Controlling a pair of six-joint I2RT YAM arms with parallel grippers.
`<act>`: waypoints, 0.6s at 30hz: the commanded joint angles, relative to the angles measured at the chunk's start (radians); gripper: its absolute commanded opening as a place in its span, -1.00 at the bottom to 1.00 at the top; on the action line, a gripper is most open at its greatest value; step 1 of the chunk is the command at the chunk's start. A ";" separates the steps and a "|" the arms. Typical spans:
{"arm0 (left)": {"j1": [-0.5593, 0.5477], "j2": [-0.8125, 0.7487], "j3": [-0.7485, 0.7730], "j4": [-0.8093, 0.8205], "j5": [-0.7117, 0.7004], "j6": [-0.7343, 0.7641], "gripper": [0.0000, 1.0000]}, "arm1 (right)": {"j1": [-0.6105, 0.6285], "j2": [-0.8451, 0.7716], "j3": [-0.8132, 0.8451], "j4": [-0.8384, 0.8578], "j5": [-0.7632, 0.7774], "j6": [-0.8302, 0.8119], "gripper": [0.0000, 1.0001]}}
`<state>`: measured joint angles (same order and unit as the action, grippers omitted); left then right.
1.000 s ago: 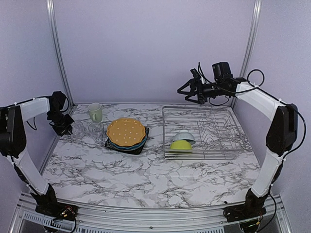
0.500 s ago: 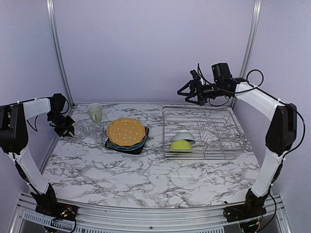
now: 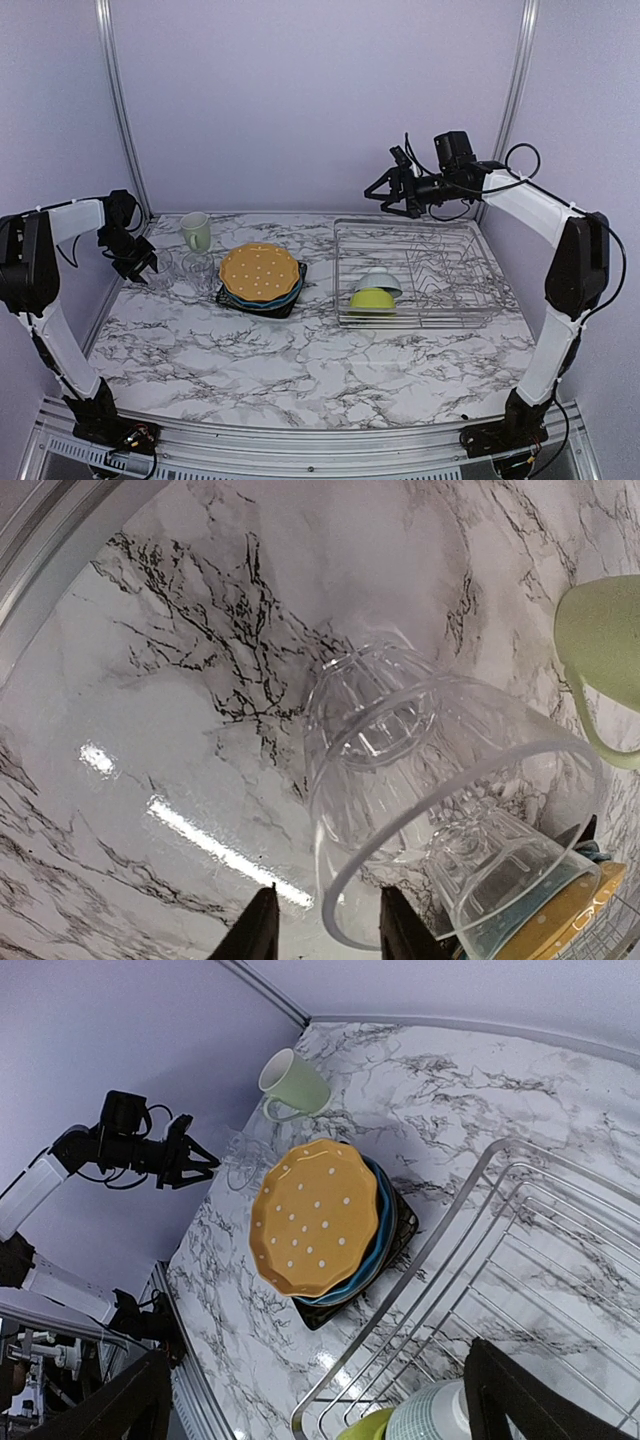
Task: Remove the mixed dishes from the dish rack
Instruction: Place the cup at the corner of the board, then grab the bowl from the dish rack.
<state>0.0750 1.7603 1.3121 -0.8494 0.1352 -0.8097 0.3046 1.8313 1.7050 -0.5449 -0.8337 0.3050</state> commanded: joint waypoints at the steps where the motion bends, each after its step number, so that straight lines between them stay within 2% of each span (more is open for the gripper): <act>1: 0.005 -0.015 0.035 -0.031 0.005 0.019 -0.09 | -0.003 -0.007 0.052 -0.073 0.044 -0.058 0.97; 5: 0.005 -0.038 0.053 -0.033 -0.014 0.039 0.40 | -0.002 -0.018 0.060 -0.158 0.115 -0.124 0.97; 13: 0.005 -0.093 0.120 -0.033 -0.025 0.108 0.96 | 0.080 -0.047 0.074 -0.339 0.350 -0.280 0.97; 18: 0.005 -0.153 0.154 -0.015 -0.034 0.136 0.98 | 0.150 -0.067 0.028 -0.392 0.438 -0.266 0.97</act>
<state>0.0750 1.6802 1.4246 -0.8715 0.1215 -0.7147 0.4030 1.8088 1.7359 -0.8463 -0.5117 0.0689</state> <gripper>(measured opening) 0.989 0.985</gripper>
